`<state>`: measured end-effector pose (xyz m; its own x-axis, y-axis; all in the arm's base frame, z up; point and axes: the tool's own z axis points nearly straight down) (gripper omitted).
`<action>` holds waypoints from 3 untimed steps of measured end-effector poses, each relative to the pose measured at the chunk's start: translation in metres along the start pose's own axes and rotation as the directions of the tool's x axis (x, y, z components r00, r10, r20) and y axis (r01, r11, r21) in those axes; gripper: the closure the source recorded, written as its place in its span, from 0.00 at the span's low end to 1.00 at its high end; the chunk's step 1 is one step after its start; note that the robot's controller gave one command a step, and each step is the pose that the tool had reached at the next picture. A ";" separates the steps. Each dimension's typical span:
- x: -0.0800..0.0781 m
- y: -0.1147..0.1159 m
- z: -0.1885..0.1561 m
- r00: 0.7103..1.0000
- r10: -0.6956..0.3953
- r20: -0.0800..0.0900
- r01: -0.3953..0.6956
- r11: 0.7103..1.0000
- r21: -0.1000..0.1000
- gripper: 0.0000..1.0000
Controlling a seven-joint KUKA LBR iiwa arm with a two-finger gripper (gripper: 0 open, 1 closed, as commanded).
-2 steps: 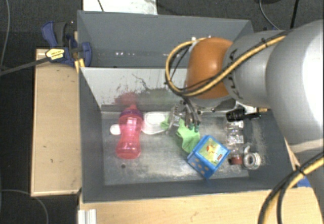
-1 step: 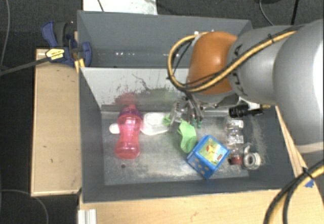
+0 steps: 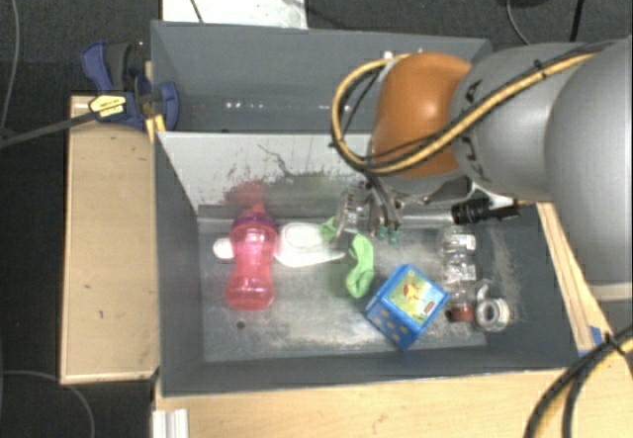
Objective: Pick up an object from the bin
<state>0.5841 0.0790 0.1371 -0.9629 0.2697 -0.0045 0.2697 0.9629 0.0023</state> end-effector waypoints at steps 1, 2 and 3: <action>0.000 0.000 -0.009 1.000 -0.001 -0.001 0.001 1.000 0.000 1.00; 0.001 0.000 -0.025 1.000 -0.002 -0.004 0.002 1.000 0.002 1.00; -0.001 0.000 -0.036 1.000 -0.002 0.000 0.002 1.000 0.000 1.00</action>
Offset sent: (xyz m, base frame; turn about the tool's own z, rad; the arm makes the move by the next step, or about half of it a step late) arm 0.0001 0.0001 0.0305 0.0000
